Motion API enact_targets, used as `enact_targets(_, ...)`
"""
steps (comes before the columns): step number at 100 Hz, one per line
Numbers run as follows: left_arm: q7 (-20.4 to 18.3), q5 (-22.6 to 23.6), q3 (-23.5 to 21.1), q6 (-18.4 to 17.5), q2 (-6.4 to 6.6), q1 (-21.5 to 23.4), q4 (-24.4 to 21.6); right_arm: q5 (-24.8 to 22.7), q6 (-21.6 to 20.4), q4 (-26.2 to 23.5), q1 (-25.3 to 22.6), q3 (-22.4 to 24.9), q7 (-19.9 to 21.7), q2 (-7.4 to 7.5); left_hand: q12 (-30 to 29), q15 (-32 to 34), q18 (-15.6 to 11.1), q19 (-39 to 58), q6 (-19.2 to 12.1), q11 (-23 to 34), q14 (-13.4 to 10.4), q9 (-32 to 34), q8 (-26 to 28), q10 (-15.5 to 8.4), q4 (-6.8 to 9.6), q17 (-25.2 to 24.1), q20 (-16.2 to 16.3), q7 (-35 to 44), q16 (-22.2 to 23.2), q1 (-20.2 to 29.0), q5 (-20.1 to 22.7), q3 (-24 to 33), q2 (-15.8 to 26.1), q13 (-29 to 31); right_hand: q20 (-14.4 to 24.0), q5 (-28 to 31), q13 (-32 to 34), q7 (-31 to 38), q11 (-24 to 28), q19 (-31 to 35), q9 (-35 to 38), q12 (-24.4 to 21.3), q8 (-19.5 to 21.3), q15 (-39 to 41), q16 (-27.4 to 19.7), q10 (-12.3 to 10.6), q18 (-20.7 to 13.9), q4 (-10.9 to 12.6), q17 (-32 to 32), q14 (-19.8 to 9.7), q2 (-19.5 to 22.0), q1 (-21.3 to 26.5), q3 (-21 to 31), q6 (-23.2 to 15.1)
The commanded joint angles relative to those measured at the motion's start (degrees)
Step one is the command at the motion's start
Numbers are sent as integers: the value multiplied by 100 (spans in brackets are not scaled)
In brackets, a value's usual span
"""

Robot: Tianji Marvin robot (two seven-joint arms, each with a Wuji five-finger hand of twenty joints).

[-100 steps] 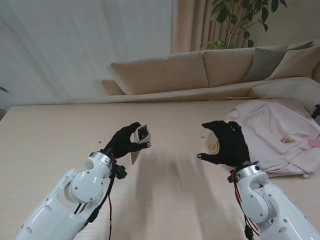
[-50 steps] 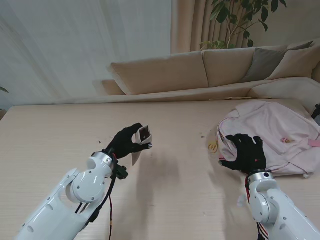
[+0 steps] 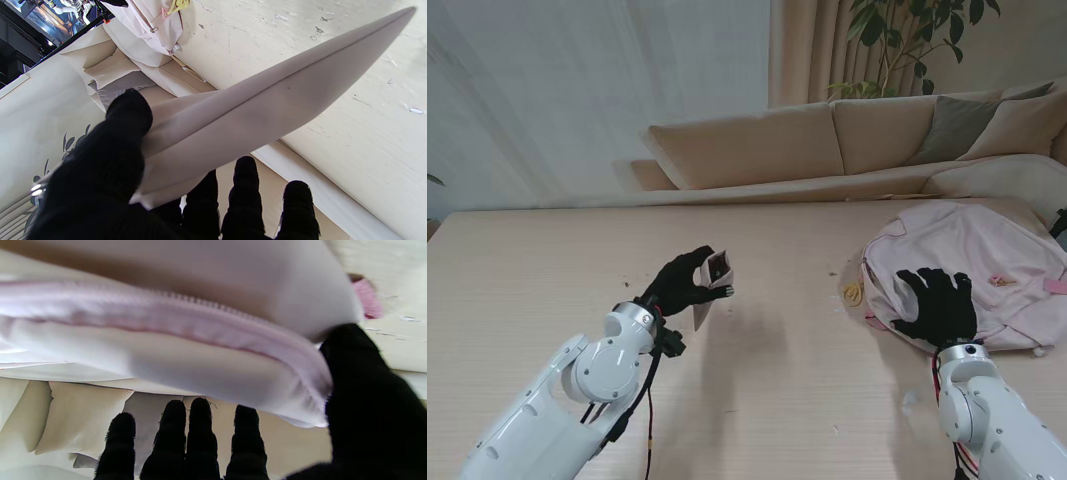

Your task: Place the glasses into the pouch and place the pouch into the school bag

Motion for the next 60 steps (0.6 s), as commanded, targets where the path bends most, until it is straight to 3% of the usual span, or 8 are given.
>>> enact_targets(1, -79, -15, 3, -35, -37, -5, -28, 7, 69, 115, 73, -72, -50, -5, 31, 70, 44, 26, -728, 72, -40, 65, 151, -72, -135, -91, -111, 616, 2, 175, 440, 22, 596, 61, -213, -261, 196, 61, 370, 455, -171, 143, 315, 112, 95, 221, 45, 83, -5, 138, -91, 414, 49, 228)
enact_targets(6, -83, -6, 4, -39, -36, -7, -24, 4, 124, 240, 153, -146, -246, -13, 33, 70, 45, 28, -729, 75, -48, 70, 152, -62, -137, -88, -111, 619, 2, 175, 440, 20, 596, 58, -575, -245, 370, 634, 947, 1021, -208, 322, 609, 207, 153, 283, 52, -7, 1, 204, -171, 552, 675, 253)
enact_targets(10, -84, -3, 2, -45, -35, -8, -22, 27, 165, 375, 235, -217, -507, -33, 32, 70, 43, 30, -731, 74, -50, 66, 151, -68, -138, -87, -111, 621, 2, 176, 443, 20, 597, 59, -644, -81, 660, 1338, 1422, 1645, -77, 478, 707, 345, 225, 370, 92, -113, 21, 328, -993, 235, 2854, 254)
enact_targets(15, -87, -2, -1, -47, -34, -6, -22, 91, 162, 550, 341, -290, -834, -67, 32, 69, 43, 30, -729, 74, -38, 68, 148, -56, -137, -90, -112, 621, 1, 180, 443, 22, 595, 57, -481, 475, 1161, 1773, 1509, 2223, 495, 513, 679, 516, 301, 456, 189, -154, 111, 487, -1194, 189, 3865, 198)
enact_targets(33, -81, -16, 9, -36, -38, -11, -14, 273, 66, 730, 450, -317, -1073, -119, 29, 72, 54, 34, -727, 69, -52, 62, 143, -65, -140, -88, -114, 621, 2, 181, 446, 17, 596, 62, -164, 2770, 3314, 1718, 911, 2734, 3112, 421, 618, 800, 336, 608, 768, -62, 1070, 959, -965, 410, 4566, 52)
enact_targets(38, -85, -15, 15, -40, -37, -17, -6, 318, -24, 774, 469, -311, -1134, -129, 30, 69, 47, 33, -731, 72, -38, 69, 143, -58, -138, -92, -116, 622, 1, 188, 445, 21, 599, 55, -86, 3287, 3818, 1945, 660, 2755, 3811, 341, -161, 807, 256, 599, 906, -659, 1271, 1015, -1100, 632, 4572, 71)
enact_targets(48, -93, -28, 21, -38, -38, -26, 2, 351, -223, 735, 435, -250, -1066, -121, 29, 65, 36, 28, -736, 70, -46, 68, 144, -66, -141, -101, -120, 624, -1, 186, 444, 13, 602, 48, -75, 3549, 4295, 2043, 353, 2738, 4503, 150, -642, 852, 193, 605, 1089, -925, 1406, 1041, -1009, 691, 4460, 60)
enact_targets(60, -103, -21, 19, -40, -34, -20, 0, 382, -596, 599, 330, -98, -869, -102, 28, 65, 48, 30, -737, 66, -42, 65, 141, -59, -145, -95, -121, 624, -1, 186, 446, 4, 606, 53, -171, 3357, 4106, 1360, 208, 2573, 4264, 157, -194, 719, 146, 622, 1157, -269, 1215, 1048, -634, -89, 4489, 376)
